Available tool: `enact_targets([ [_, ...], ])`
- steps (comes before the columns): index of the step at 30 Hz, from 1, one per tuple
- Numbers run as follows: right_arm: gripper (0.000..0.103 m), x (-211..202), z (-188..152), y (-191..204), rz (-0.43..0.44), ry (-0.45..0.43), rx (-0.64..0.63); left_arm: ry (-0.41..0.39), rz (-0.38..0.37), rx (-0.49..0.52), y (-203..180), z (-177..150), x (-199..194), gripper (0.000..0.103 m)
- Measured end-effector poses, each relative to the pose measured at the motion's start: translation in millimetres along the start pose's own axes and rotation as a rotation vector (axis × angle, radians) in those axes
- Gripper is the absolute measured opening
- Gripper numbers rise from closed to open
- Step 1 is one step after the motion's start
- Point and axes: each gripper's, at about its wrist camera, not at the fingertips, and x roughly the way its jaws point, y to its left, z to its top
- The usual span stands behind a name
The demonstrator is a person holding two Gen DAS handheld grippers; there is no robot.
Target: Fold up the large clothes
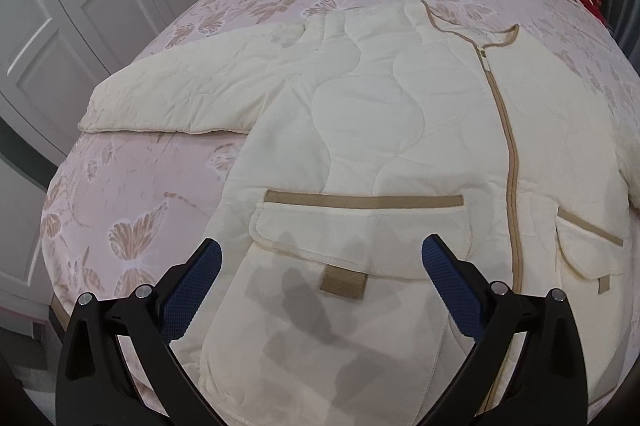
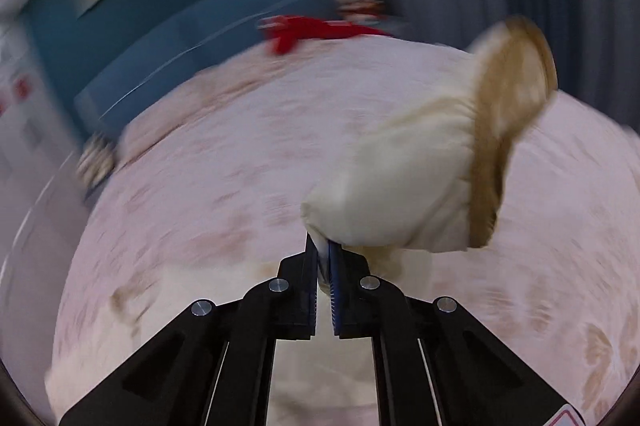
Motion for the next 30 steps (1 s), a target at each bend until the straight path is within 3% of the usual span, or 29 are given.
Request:
enact_targets([
  [2,0.006,-8,-20,86,0.132,0.039,-0.167,-0.005,-0.011,-0.029,10,2,-2,0.098],
  [5,0.006,-6,-68,180,0.305,0.134,-0.312,-0.01,-0.027,-0.063,24,5,-5,0.098],
  [8,0.005,9,-126,248,0.366,0.222,-0.44,-0.011,-0.05,-0.098,41,9,-6,0.098],
  [12,0.006,37,-198,291,0.386,0.357,-0.528,-0.017,-0.105,-0.139,58,16,-4,0.098],
  [14,0.013,47,-227,296,0.375,0.406,-0.565,-0.023,-0.153,-0.161,63,22,-2,0.098],
  [17,0.014,48,-261,289,0.357,0.477,-0.569,-0.015,-0.252,-0.189,62,34,8,0.098],
  [19,0.015,37,-260,271,0.383,0.496,-0.516,-0.008,-0.323,-0.212,56,46,18,0.098],
  [21,0.025,19,-259,251,0.416,0.496,-0.441,0.001,-0.385,-0.232,48,55,28,0.098],
  [23,0.07,1,-250,222,0.394,0.446,-0.364,0.058,-0.452,-0.259,32,66,48,0.098],
  [24,0.074,-7,-244,211,0.371,0.403,-0.33,0.09,-0.477,-0.275,27,68,56,0.098],
  [25,0.075,-14,-238,198,0.357,0.367,-0.294,0.122,-0.515,-0.295,21,70,64,0.098],
  [28,0.075,-19,-221,163,0.297,0.374,-0.199,0.169,-0.585,-0.358,10,64,69,0.098],
  [30,0.075,-21,-212,144,0.256,0.345,-0.156,0.195,-0.585,-0.376,5,55,70,0.098],
])
